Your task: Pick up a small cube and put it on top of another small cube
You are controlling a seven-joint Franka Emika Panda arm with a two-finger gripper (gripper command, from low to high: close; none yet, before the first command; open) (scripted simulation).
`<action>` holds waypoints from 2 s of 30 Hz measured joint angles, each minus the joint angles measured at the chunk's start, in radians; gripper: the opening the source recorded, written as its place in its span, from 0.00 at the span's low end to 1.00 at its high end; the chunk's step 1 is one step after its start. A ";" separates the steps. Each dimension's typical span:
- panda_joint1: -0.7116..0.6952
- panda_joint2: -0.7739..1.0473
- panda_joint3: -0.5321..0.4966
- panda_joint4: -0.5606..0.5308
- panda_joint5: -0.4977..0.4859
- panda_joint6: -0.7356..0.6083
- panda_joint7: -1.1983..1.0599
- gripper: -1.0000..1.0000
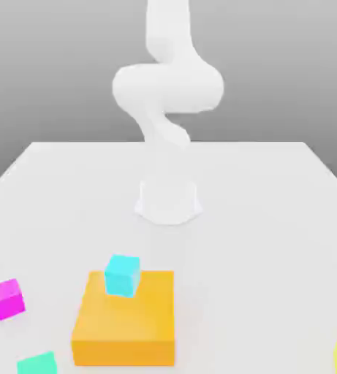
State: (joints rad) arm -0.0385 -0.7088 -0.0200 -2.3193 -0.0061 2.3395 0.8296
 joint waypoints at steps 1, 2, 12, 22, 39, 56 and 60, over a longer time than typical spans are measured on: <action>-0.016 0.039 -0.009 -0.008 -0.002 0.017 0.013 0.50; -0.032 0.077 -0.019 -0.016 -0.005 0.033 0.025 0.50; -0.168 0.439 -0.132 -0.093 -0.003 0.191 0.123 0.50; -0.326 0.807 -0.231 -0.169 0.098 0.346 0.151 0.50; -0.454 1.105 -0.153 -0.160 0.247 0.524 0.078 0.00; -0.201 0.494 -0.061 -0.410 -0.001 0.176 0.173 0.00; -0.156 0.426 -0.016 -0.467 -0.004 0.165 0.155 0.00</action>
State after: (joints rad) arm -0.1944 -0.2823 -0.0362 -2.7864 -0.0105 2.5047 0.9850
